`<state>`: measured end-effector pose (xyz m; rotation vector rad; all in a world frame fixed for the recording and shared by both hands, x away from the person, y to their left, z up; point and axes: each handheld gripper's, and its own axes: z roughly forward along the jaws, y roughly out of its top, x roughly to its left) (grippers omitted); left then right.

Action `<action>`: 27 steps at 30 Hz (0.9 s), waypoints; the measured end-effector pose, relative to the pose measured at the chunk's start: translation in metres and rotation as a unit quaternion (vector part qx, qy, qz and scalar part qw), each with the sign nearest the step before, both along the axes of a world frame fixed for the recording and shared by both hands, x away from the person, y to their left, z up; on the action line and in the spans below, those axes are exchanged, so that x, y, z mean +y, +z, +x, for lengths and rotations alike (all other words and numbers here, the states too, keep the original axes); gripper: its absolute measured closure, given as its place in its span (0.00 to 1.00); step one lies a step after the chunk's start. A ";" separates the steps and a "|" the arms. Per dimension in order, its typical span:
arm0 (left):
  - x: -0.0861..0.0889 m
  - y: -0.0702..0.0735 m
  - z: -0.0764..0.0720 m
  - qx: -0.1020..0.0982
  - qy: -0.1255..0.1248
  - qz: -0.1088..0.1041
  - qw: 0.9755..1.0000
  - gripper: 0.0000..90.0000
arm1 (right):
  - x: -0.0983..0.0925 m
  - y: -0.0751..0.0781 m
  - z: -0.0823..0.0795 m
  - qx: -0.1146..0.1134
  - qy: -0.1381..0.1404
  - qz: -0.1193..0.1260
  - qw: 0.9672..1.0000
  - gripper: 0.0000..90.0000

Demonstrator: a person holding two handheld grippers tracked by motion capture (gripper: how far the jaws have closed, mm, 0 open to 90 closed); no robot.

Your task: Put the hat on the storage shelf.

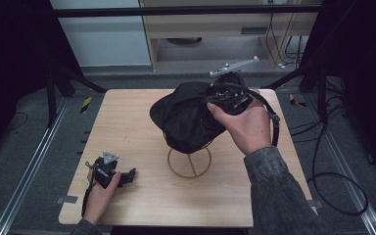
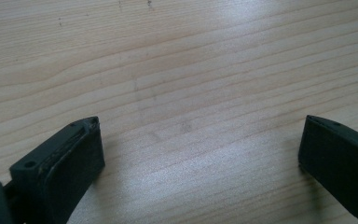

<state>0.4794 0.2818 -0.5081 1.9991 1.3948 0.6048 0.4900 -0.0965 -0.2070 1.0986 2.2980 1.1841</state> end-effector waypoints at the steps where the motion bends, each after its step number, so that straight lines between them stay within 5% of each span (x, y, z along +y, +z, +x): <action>1: 0.000 0.000 0.000 0.000 0.000 0.000 1.000 0.00 | 0.000 -0.001 0.000 0.001 0.001 -0.002 1.000 0.95; 27: 0.000 0.000 0.000 0.000 0.000 0.000 1.000 0.00 | 0.002 -0.008 -0.005 0.017 0.005 -0.021 1.000 0.95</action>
